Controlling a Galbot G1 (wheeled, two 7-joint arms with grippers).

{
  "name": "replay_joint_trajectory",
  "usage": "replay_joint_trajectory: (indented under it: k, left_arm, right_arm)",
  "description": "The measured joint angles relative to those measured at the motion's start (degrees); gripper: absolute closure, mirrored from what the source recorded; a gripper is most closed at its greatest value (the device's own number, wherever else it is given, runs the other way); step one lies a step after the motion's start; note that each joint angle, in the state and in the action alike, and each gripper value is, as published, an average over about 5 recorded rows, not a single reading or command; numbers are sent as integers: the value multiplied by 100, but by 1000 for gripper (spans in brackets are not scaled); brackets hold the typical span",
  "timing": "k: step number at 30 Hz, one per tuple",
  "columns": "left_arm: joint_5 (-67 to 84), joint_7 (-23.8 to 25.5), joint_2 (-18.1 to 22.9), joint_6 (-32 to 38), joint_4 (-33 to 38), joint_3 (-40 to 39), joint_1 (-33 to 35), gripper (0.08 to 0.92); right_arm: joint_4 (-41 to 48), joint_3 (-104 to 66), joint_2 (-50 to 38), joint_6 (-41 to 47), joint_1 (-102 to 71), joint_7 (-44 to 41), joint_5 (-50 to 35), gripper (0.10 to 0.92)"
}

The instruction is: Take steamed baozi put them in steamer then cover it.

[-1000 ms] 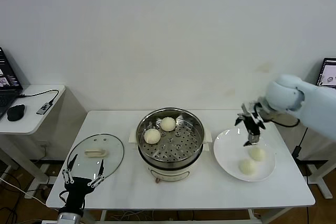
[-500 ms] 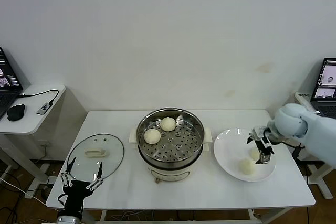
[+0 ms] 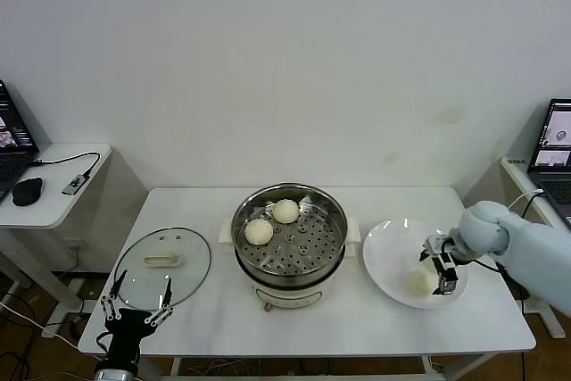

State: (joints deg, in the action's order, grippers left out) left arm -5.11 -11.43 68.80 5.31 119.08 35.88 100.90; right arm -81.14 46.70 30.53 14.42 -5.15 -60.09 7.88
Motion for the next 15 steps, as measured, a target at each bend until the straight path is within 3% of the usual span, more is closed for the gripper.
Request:
replay_joint_trajectory:
  k: [15]
  left_arm:
    - [0, -2, 31, 7, -14, -29, -16, 177]
  right_arm:
    - [154, -186, 149, 75, -279, 14, 94, 406]
